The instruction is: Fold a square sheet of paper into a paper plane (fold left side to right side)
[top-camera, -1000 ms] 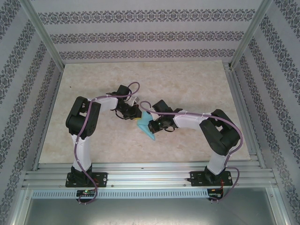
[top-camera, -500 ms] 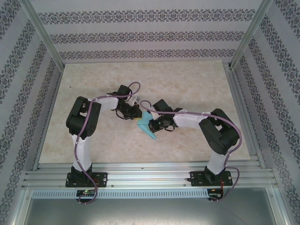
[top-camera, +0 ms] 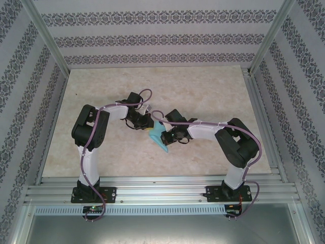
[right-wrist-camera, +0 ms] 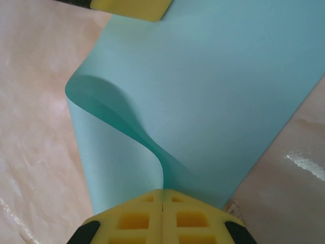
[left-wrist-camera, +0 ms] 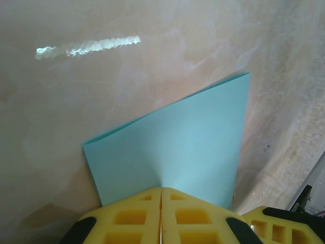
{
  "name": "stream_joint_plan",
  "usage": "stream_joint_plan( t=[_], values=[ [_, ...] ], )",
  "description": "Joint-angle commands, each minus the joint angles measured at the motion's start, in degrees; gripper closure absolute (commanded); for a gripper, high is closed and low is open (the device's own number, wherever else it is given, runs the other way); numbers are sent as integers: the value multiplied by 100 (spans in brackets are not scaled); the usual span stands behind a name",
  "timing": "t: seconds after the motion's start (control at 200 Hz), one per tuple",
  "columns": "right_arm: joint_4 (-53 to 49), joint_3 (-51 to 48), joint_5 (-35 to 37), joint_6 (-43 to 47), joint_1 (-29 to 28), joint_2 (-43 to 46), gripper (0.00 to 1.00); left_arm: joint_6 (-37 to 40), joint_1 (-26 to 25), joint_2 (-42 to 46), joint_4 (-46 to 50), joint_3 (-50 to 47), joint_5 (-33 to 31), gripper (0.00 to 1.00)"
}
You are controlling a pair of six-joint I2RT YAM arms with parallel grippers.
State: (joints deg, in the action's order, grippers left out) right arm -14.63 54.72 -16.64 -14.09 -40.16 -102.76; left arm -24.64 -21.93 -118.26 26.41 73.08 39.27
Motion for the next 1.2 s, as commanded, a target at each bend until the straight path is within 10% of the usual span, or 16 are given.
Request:
stream_joint_plan(
  t=[0.0, 1.194],
  values=[
    [136, -30, -88, -85, -96, 38, 100, 95, -159, -328, 136, -101, -491, 91],
    [-12, -145, 398, -151, -43, 258, 100, 144, -162, -331, 189, -99, -587, 91]
  ],
)
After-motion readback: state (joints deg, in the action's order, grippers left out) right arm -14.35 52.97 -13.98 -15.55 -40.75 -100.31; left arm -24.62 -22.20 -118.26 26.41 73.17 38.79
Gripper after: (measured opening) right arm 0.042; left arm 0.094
